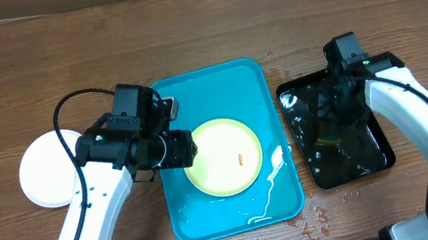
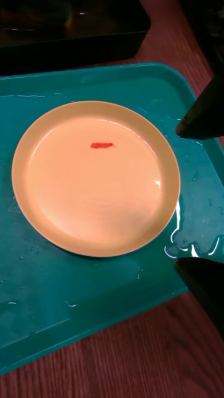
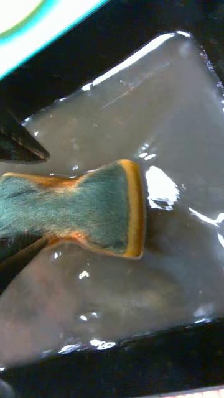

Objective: Clean dirty plates on tray and stack at the side
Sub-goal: 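Grasp the sponge in the black tray with the right gripper, then carry the sponge onto the yellow plate and scrub it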

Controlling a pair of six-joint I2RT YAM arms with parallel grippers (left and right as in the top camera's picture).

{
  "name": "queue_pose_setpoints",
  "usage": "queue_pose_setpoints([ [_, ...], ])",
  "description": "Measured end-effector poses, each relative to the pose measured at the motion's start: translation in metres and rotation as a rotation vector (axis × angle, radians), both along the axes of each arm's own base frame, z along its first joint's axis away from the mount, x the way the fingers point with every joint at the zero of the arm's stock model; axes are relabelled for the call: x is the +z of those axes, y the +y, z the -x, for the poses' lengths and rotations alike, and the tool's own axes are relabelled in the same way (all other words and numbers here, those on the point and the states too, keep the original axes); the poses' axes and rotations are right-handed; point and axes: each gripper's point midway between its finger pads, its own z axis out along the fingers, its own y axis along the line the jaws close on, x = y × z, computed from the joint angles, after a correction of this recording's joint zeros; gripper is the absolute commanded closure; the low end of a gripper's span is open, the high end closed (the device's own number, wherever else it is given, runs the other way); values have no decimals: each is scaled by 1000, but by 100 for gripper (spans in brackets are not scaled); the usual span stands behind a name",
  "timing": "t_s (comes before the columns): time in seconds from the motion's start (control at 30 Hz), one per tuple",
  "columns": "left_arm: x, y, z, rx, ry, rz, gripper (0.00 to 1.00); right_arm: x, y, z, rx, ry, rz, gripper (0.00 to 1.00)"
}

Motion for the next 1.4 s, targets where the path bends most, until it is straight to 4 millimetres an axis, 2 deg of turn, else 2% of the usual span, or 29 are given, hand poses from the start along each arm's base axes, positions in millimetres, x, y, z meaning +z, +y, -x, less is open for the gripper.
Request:
queue_pose_setpoints([
  [0.2, 0, 2, -1, 3, -3, -10, 34, -31, -3, 14, -45, 7, -2, 68],
  [0.23, -1, 2, -1, 3, -3, -11, 34, -35, -3, 17, -48, 10, -2, 71],
  [0.3, -1, 2, -1, 3, -4, -14, 33, -41, -4, 19, -58, 8, -2, 93],
  [0.33, -1, 3, -1, 3, -5, -15, 33, -42, -4, 20, -58, 7, -3, 96],
  [0.53, -4, 6, -3, 9, -2, -40, 33, -44, -4, 22, -67, 12, -4, 96],
  [0.67, -13, 10, -6, 18, 8, -72, 34, -44, -5, 33, -67, 60, 5, 96],
  [0.77, -28, 15, -6, 33, 35, -105, 42, -39, -7, 40, -68, 100, 12, 96],
  [0.83, -39, 18, -7, 43, 56, -126, 43, -35, -7, 42, -68, 116, 15, 96],
  [0.93, -59, 19, -12, 59, 88, -145, 52, -18, -6, 39, -67, 109, 14, 96],
  [1.07, -84, 18, -19, 69, 130, -165, 65, 17, 1, 24, -37, 32, -29, 96],
  [1.13, -97, 18, -22, 71, 155, -173, 70, 39, 10, 17, -11, -24, -81, 96],
  [1.27, -121, 17, -23, 80, 209, -187, 92, 70, 32, 16, 35, -98, -201, 96],
  [1.3, -126, 17, -23, 80, 221, -190, 96, 76, 39, 18, 53, -109, -232, 96],
  [1.4, -138, 15, -22, 72, 252, -188, 96, 86, 66, 27, 117, -110, -314, 96],
])
